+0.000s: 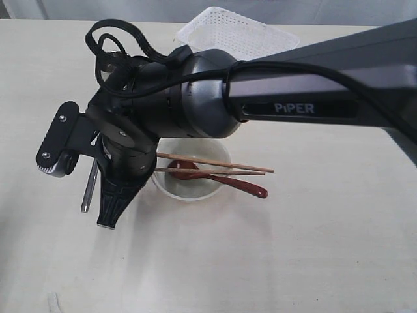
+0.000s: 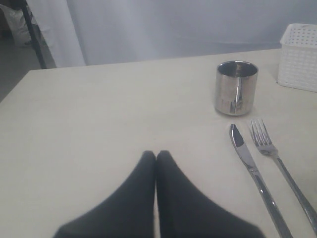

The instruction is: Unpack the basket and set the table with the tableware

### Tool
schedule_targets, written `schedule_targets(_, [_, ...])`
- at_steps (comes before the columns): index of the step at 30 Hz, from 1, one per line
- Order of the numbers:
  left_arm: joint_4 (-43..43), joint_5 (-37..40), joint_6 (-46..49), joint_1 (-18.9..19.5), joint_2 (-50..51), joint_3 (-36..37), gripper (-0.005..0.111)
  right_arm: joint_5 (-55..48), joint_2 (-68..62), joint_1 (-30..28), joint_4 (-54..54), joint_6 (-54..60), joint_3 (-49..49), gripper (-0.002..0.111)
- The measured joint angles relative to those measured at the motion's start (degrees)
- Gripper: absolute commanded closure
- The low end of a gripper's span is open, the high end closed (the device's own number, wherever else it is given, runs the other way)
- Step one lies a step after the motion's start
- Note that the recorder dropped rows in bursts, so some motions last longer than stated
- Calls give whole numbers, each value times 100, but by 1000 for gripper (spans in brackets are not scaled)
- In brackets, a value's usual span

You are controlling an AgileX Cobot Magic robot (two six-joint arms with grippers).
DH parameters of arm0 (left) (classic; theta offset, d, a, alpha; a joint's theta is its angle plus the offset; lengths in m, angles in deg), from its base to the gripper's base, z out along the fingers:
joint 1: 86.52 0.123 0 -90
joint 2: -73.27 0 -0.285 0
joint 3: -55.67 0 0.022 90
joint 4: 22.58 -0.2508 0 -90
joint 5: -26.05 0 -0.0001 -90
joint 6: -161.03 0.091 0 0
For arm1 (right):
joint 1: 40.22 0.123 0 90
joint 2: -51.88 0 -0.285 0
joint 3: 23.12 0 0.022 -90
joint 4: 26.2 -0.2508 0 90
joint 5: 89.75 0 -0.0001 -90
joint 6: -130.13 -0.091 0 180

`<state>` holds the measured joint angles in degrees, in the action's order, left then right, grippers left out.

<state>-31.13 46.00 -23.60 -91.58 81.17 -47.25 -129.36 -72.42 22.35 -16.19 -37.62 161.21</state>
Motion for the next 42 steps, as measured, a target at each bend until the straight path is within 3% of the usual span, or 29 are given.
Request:
schedule_targets(16, [0,0,0,0,0,0,107,-552,0,10,-578,244,186,109])
schedule_targets(28, [0,0,0,0,0,0,107,-114,-69,29,-737,269,186,109])
schedule_targets(42, [0,0,0,0,0,0,107,221,-253,34,690,-1296,207,109])
